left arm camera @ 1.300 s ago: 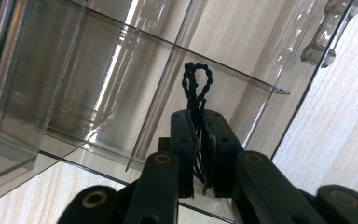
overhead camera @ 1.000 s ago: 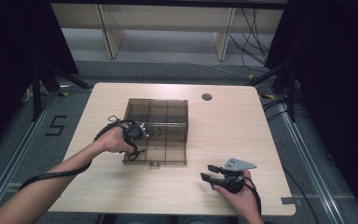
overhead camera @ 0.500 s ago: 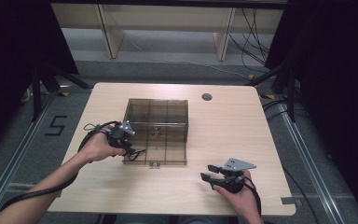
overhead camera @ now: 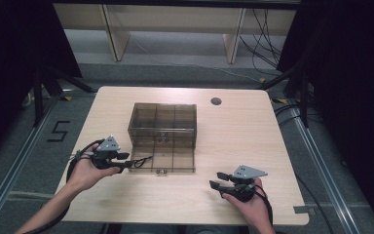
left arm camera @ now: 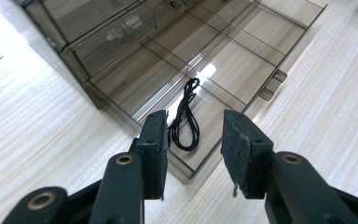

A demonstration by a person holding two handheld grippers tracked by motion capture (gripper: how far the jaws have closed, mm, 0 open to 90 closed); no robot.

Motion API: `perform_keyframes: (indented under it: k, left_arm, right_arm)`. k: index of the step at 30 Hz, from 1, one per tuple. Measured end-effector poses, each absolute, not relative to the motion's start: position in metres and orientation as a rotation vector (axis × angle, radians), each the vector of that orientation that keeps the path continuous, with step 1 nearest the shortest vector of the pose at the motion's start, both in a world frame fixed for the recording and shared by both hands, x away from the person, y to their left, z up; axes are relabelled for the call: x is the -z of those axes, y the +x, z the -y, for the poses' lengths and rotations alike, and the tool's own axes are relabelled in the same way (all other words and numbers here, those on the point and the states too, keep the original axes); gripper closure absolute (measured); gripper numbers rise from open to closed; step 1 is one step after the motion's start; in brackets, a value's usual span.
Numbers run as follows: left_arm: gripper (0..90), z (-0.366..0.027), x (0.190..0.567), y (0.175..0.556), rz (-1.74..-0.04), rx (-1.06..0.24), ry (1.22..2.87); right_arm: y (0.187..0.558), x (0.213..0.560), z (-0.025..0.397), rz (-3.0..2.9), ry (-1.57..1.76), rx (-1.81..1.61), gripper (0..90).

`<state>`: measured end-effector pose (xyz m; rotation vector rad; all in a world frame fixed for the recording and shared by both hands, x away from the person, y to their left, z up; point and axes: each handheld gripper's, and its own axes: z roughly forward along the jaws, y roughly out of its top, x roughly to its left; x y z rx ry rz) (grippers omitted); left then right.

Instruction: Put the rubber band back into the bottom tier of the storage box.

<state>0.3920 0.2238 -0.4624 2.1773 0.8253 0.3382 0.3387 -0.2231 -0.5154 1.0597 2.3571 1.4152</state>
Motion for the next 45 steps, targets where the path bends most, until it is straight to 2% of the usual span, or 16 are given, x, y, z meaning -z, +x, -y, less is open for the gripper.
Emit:
perform_keyframes:
  k: [8,24,45]
  left_arm:
    - [59.2,-0.234,0.471,0.374,-0.867,-0.405,2.017]
    - [50.9,-0.249,0.497,0.348,-0.899,-0.497,1.834]
    - [46.2,-0.261,0.524,0.335,-0.94,-0.581,1.732]
  right_arm:
    - [0.338,0.515,0.222,-2.364,1.081,-1.421,51.4]
    - [0.34,0.517,0.224,-2.35,1.023,-1.433,51.2]
    - [0.341,0.516,0.224,-2.354,1.008,-1.415,51.2]
